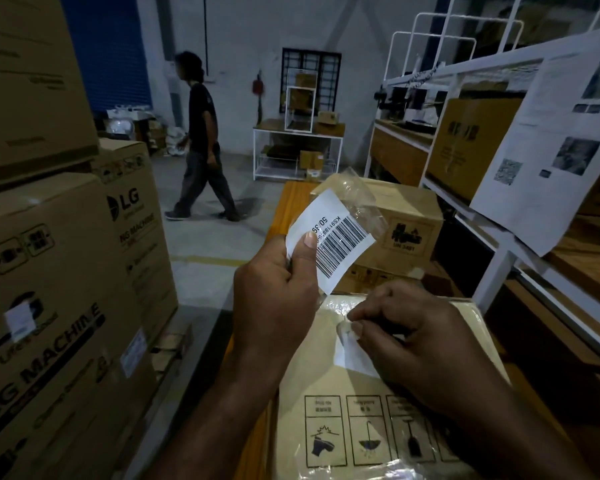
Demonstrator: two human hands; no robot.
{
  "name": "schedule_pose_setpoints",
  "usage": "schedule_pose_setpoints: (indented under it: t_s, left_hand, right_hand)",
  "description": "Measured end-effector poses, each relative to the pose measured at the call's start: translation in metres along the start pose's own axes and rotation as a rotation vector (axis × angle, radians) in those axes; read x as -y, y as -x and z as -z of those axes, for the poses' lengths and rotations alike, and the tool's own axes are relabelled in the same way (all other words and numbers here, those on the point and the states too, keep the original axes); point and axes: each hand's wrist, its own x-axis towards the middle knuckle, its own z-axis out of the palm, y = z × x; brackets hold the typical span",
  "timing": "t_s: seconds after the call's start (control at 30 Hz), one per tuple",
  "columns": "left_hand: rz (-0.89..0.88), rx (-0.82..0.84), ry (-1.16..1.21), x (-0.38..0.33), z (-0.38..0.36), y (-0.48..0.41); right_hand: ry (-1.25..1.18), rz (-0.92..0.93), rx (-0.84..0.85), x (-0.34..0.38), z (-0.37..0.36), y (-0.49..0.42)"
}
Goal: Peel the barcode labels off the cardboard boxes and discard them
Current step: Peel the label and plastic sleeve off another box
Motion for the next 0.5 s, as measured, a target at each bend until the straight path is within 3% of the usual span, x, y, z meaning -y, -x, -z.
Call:
schedule_pose_setpoints:
  t_s: [0.3,0.5]
  left_hand:
    - [-0.001,0.009,-0.016,-0.001,0.001,0.002]
    - [-0.004,0.008,-0.015,-0.004,0.001,0.004]
  right_hand:
    - [0.500,0.243,0.349,0.023,0.010,-0.016]
    - [0.643,0.391,0.518,0.036,0.007,-0.035]
